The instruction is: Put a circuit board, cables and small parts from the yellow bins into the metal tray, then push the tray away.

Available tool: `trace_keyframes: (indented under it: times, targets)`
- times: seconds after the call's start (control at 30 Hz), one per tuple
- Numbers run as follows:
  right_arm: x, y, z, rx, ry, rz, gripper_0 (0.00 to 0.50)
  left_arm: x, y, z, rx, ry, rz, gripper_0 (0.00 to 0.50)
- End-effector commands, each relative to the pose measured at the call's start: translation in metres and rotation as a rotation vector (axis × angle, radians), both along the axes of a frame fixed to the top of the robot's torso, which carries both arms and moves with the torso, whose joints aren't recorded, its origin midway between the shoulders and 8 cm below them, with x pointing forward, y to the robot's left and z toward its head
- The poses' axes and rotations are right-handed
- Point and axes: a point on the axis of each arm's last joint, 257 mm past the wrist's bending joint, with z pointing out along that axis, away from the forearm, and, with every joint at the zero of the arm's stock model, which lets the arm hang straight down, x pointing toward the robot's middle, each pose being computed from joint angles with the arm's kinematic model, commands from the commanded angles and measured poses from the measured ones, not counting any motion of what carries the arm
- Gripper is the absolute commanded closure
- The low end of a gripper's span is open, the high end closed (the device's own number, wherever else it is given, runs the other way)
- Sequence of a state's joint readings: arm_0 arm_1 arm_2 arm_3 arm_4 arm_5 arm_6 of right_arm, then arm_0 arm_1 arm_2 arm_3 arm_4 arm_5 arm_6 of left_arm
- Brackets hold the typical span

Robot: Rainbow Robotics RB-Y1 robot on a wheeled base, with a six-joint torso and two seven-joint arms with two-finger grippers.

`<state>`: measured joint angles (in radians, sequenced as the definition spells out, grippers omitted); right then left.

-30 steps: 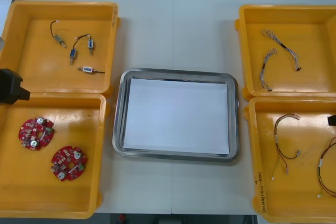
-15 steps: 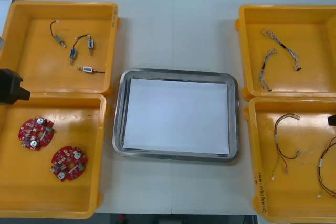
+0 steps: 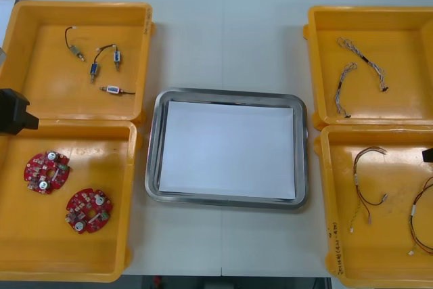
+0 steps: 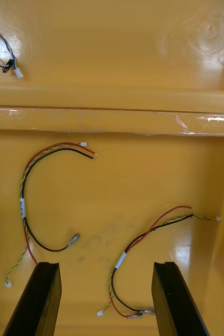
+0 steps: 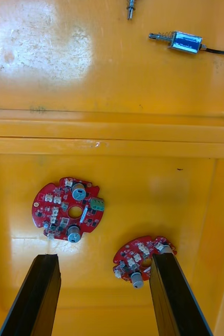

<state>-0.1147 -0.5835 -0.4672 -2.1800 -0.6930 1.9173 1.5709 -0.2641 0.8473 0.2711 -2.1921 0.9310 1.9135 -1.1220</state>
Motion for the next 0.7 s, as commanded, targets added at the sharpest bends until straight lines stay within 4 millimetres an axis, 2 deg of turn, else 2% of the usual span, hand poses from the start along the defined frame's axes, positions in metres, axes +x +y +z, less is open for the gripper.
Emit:
trace_keyframes:
  times: [0.03, 0.7]
  targets:
    - [-0.0054, -0.0047, -0.0002, 0.019, 0.000, -0.040, 0.000, -0.0045, 0.0162, 0.0138, 0.042, -0.023, 0.022, 0.000]
    - [-0.0054, -0.0047, -0.0002, 0.019, 0.000, -0.040, 0.000, -0.0045, 0.0162, 0.0138, 0.042, -0.023, 0.022, 0.000]
